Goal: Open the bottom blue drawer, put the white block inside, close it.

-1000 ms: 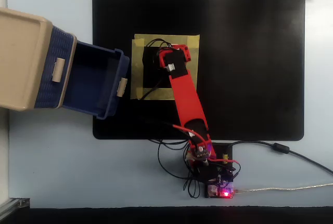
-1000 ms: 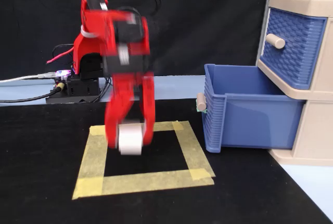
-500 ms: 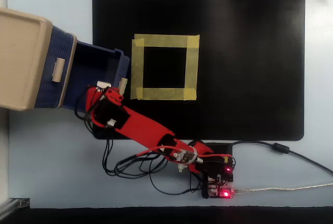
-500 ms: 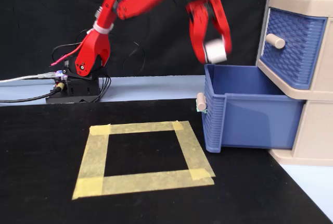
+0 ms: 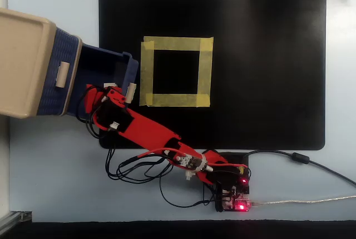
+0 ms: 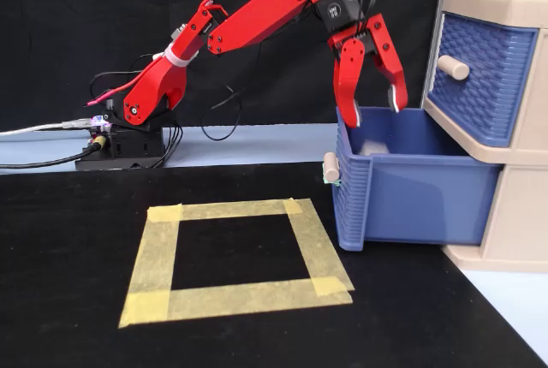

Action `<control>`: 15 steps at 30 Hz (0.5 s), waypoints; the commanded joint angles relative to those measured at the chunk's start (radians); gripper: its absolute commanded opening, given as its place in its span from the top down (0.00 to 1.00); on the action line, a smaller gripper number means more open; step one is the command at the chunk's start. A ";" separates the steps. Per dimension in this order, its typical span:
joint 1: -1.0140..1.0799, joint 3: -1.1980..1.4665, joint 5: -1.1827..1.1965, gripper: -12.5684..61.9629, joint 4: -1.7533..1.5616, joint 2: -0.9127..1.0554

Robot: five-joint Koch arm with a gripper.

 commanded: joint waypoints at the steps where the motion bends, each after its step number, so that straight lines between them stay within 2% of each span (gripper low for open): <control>1: 0.021 -0.029 0.005 0.37 0.031 0.120; 4: 0.066 -0.017 0.072 0.37 0.170 0.242; 9: 0.189 0.192 0.391 0.38 0.302 0.356; 15: 0.232 0.588 0.385 0.38 0.187 0.359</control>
